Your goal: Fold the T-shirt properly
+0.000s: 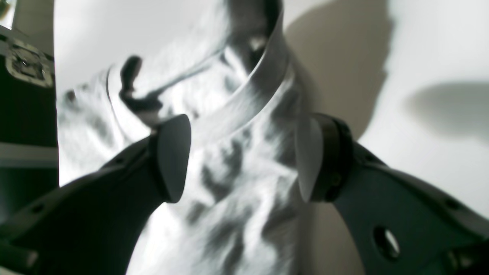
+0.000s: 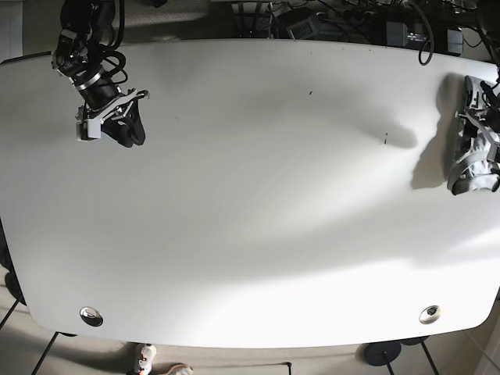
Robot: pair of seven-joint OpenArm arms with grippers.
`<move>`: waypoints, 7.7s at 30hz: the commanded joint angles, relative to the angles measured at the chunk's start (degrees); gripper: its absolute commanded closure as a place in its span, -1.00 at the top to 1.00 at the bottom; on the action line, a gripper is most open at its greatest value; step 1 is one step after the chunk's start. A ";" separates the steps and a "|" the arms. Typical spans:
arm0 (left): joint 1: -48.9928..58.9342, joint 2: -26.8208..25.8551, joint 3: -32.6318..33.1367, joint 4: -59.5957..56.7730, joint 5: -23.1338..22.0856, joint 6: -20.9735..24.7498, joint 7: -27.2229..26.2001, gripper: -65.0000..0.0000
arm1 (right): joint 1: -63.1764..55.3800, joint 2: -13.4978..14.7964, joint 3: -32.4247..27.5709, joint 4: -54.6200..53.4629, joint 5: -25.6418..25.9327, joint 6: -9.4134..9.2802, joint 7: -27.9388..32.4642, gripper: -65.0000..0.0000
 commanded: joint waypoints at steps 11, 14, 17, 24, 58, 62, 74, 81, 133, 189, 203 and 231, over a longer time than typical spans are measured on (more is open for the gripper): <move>0.44 29.53 5.50 27.69 15.72 1.21 -1.49 0.20 | -9.27 -1.39 0.61 0.80 -11.06 0.23 23.34 -0.51; 2.20 35.24 7.96 27.43 15.80 5.96 -5.62 0.20 | -12.87 -1.47 0.61 -0.08 -13.61 -0.13 28.61 -0.51; 7.65 36.83 13.94 27.43 15.80 13.43 -11.78 0.20 | -15.51 -1.30 0.61 -2.89 -13.70 -2.32 33.01 -0.51; 27.52 36.83 22.91 29.72 15.63 22.49 -19.87 0.20 | -25.09 -1.39 0.26 -4.56 -13.26 -2.32 39.25 -0.51; 21.98 40.08 23.96 33.93 15.89 27.06 -17.93 0.22 | -6.89 -2.18 0.43 0.10 -13.79 -2.50 22.46 -0.49; 19.34 39.73 23.70 31.21 15.89 27.06 -17.67 0.22 | 2.69 -0.77 0.43 0.01 -13.79 -2.59 11.73 -0.29; 12.49 40.17 23.96 25.76 15.80 27.06 -17.67 0.21 | 35.04 0.37 -0.01 -18.89 -22.93 -2.32 -3.03 0.12; 10.38 40.08 23.96 25.67 15.80 27.06 -17.67 0.21 | 48.84 3.01 -0.10 -45.53 -23.02 -2.15 -1.36 0.11; -21.54 40.87 30.29 12.57 -0.72 26.97 9.41 0.22 | -6.72 -14.31 13.80 20.05 -22.40 1.24 -12.97 -0.93; -23.03 31.20 31.96 10.11 -0.90 26.88 9.50 0.21 | 38.12 -0.51 12.30 -22.67 -22.49 1.24 -17.98 1.00; -22.59 31.20 28.80 10.99 -0.90 26.97 9.50 0.21 | 44.19 2.13 11.95 -38.23 -22.93 1.24 -6.82 -0.86; -4.74 29.27 21.24 37.19 -8.28 27.14 9.23 0.21 | 76.71 -7.98 -18.56 1.50 -22.49 1.24 -28.18 -0.93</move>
